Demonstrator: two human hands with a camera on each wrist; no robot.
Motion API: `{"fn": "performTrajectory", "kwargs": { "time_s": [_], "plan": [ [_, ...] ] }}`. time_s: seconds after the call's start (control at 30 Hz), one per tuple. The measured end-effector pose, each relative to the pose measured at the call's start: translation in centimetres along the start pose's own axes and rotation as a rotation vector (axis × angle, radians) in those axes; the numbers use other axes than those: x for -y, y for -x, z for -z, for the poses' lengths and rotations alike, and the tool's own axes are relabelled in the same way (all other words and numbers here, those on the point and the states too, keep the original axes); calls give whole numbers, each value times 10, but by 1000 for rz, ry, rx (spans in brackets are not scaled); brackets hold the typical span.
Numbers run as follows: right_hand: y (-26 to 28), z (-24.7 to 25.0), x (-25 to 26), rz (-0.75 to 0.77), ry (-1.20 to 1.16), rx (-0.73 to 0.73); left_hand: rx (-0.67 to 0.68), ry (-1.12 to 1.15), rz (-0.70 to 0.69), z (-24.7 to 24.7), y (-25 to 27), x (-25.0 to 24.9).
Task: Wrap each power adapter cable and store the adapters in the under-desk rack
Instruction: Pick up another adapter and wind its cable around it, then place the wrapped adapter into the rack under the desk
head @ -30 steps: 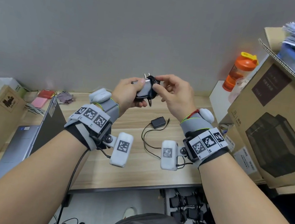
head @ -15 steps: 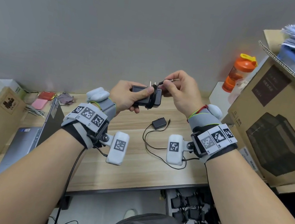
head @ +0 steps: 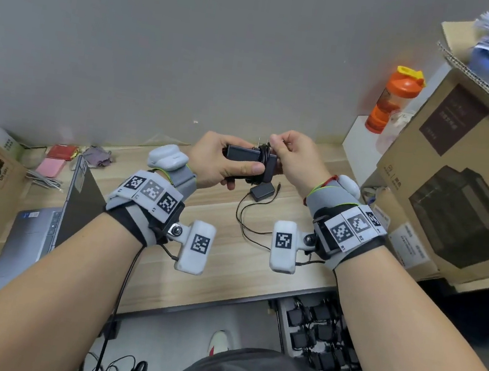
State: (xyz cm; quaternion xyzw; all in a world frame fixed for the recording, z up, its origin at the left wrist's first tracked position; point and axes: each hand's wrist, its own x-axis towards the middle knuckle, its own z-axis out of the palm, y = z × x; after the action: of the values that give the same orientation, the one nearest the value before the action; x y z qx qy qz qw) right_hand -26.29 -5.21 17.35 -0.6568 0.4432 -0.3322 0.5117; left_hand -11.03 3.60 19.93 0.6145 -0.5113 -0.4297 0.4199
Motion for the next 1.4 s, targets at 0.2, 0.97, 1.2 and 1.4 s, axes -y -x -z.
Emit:
{"fn": "performTrajectory", "kwargs": {
  "time_s": [0.2, 0.97, 1.2, 1.4],
  "plan": [
    [16, -1, -28, -225, -234, 40, 112, 83, 104, -17, -13, 39],
    [107, 75, -155, -603, -310, -11, 243, 69, 336, -164, 0, 133],
    [131, 118, -216, -688, -252, 77, 114, 257, 604, -229, 25, 152],
    [174, 142, -308, -827, -50, 224, 47, 195, 807, -302, 68, 210]
  ]
}}
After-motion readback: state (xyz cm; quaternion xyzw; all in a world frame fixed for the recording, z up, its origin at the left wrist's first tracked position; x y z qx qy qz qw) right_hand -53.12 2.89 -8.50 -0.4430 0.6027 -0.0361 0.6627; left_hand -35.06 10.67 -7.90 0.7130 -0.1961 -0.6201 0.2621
